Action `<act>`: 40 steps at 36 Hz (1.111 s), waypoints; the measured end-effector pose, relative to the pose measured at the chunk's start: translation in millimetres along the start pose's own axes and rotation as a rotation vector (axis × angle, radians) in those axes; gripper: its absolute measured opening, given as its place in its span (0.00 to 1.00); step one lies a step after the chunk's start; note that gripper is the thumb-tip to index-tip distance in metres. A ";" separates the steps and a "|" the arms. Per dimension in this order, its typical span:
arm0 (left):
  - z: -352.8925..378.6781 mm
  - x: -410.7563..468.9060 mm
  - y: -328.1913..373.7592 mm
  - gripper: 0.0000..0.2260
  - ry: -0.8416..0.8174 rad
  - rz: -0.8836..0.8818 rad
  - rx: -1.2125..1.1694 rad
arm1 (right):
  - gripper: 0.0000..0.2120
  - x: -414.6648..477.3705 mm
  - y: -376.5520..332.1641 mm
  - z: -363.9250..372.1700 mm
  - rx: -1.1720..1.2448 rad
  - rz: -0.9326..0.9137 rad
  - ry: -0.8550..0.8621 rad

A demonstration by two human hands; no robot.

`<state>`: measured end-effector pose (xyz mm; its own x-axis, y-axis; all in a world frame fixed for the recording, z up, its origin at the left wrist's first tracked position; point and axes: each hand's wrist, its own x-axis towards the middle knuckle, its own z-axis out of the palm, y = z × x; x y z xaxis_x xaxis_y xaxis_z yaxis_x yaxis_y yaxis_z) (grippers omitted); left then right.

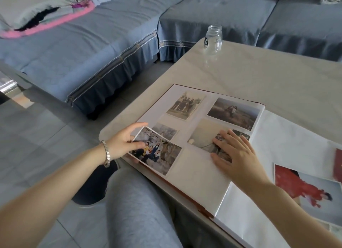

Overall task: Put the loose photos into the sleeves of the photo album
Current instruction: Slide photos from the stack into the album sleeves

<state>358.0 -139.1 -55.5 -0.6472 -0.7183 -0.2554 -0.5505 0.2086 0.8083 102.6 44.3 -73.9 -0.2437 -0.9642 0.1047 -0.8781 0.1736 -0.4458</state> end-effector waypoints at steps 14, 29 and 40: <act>38.9 15.4 41.8 0.25 -0.050 -0.161 0.159 | 0.24 1.3 13.0 -7.6 0.131 -0.019 0.011; 60.0 -3.5 45.7 0.06 0.163 -0.207 0.136 | 0.14 0.3 35.2 -11.7 0.145 0.079 0.148; 58.9 -7.6 59.9 0.06 -0.013 -0.190 0.242 | 0.15 -1.3 37.4 -11.0 0.151 0.076 0.140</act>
<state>298.9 -82.0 -36.4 -0.5267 -0.7514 -0.3975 -0.7708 0.2251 0.5960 65.6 54.2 -80.9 -0.3713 -0.9102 0.1835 -0.7861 0.2029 -0.5839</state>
